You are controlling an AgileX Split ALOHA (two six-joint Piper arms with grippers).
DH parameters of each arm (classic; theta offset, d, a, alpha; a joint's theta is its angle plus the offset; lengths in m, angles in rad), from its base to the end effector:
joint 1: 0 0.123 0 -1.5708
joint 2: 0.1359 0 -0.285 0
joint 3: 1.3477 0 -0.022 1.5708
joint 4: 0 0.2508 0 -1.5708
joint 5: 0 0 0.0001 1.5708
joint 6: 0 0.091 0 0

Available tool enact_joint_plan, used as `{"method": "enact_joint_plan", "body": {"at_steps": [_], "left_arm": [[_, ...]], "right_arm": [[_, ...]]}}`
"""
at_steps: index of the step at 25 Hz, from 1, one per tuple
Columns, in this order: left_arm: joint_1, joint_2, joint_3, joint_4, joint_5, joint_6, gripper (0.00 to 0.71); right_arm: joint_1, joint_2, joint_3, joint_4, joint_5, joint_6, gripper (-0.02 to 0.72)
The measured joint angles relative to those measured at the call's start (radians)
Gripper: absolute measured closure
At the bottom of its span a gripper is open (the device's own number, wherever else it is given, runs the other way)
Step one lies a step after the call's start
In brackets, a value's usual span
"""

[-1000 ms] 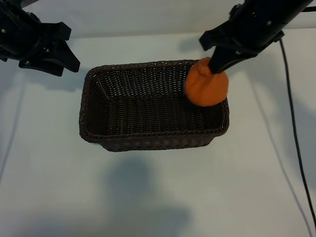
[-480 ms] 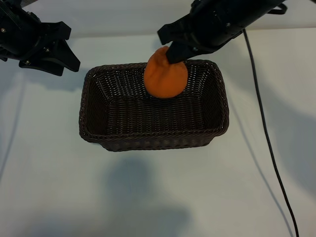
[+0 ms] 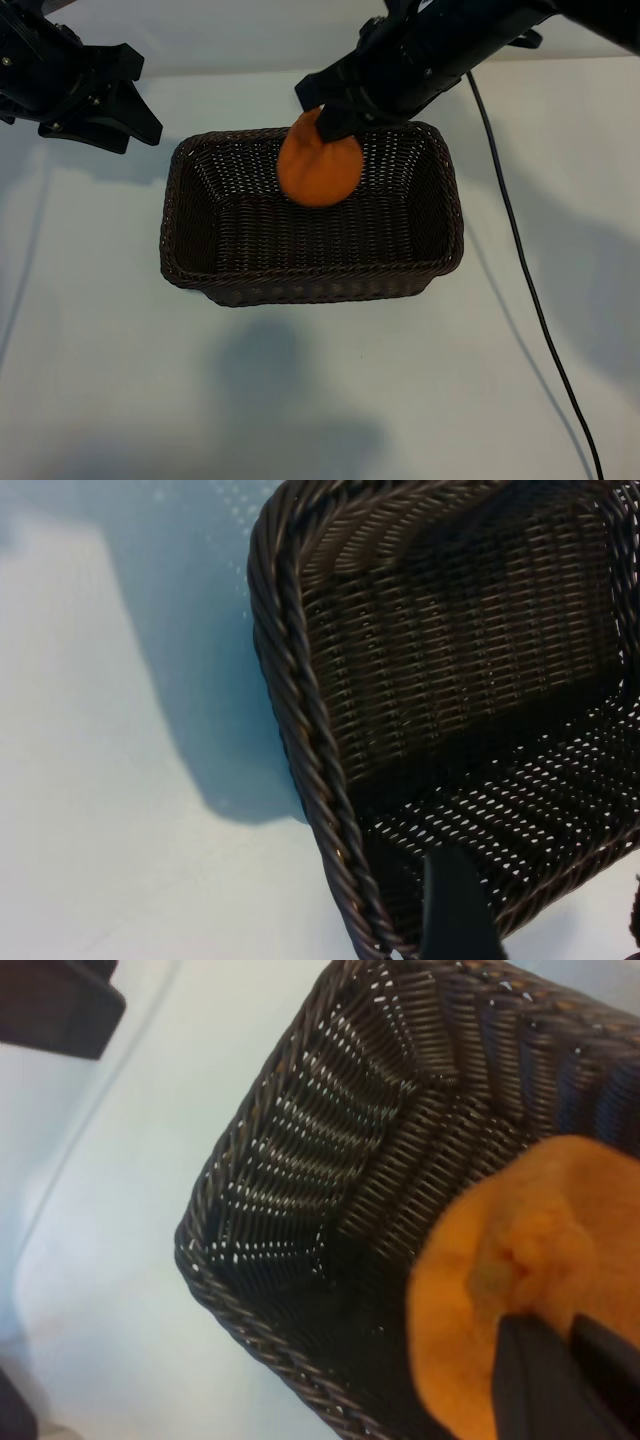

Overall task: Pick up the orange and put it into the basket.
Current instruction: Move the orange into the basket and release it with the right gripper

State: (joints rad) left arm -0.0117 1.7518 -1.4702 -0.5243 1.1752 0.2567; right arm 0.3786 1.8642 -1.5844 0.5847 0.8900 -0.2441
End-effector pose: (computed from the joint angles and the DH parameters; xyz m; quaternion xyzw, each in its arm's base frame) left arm 0.3589 -0.0463 0.2888 0.0539 0.9624 -0.2343 0.1266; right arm 0.3701 0.1893 0.2868 -0.1686 0.9219 0.2761 0.2134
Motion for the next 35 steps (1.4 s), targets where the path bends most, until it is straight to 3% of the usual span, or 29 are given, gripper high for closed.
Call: {"method": "enact_joint_plan", "body": {"at_steps": [6,22,35], "left_arm": [[0.000,0.000,0.000,0.000,0.000,0.000,0.252],[0.000,0.000,0.000,0.000,0.000,-0.001,0.252],[0.000,0.000,0.000,0.000,0.000,-0.001,0.252]], "right_arm": [[0.000,0.062,0.000,-0.044,0.020,-0.011,0.666],[0.000,0.147,0.000,-0.054,0.039,-0.028,0.666],[0.000,0.147,0.000,-0.105,0.040,-0.033,0.666]]}}
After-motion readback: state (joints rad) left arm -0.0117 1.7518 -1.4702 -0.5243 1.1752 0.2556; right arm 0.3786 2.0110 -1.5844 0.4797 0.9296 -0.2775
